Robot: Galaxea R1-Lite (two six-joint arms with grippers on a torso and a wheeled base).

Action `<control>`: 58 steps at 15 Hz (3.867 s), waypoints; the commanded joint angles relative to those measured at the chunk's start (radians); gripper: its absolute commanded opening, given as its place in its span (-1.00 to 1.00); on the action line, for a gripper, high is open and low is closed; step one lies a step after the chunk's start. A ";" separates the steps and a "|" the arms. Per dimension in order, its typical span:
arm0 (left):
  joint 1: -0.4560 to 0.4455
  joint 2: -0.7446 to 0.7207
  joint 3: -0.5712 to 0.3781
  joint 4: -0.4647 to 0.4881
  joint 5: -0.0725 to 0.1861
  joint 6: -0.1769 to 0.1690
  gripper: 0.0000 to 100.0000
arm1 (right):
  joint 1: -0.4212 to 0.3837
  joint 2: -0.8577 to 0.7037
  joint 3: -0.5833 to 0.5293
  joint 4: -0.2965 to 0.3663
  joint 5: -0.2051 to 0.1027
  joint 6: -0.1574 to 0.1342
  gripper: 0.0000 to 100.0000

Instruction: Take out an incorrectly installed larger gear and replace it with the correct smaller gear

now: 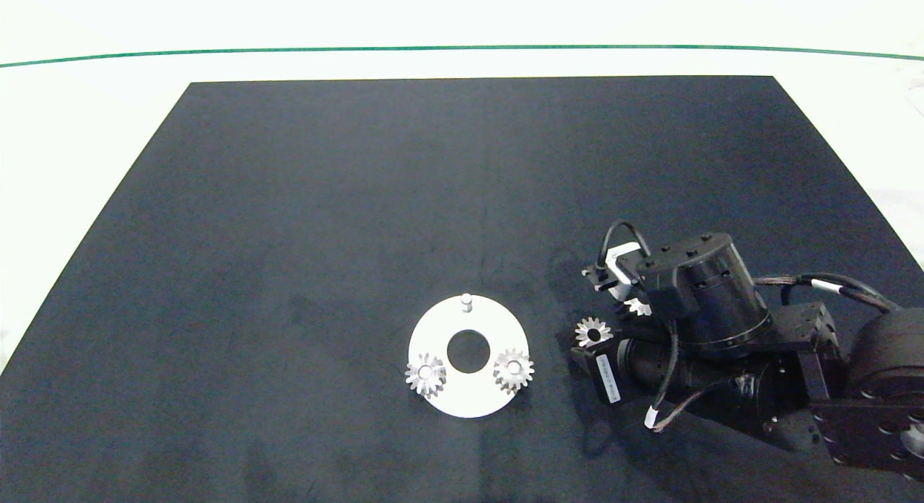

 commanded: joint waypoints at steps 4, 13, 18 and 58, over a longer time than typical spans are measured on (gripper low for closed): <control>0.000 -0.001 0.000 0.005 0.001 0.001 1.00 | -0.004 0.007 0.001 -0.001 -0.001 0.001 -0.14; 0.000 -0.002 0.000 0.005 0.001 0.001 1.00 | 0.000 0.005 0.007 -0.015 -0.001 0.001 -0.50; 0.001 -0.004 0.000 0.005 0.001 0.003 1.00 | 0.071 -0.068 0.019 0.001 -0.009 -0.013 -0.56; 0.000 -0.031 0.000 0.005 0.001 0.013 1.00 | 0.189 0.268 -0.444 0.001 -0.007 -0.113 -0.56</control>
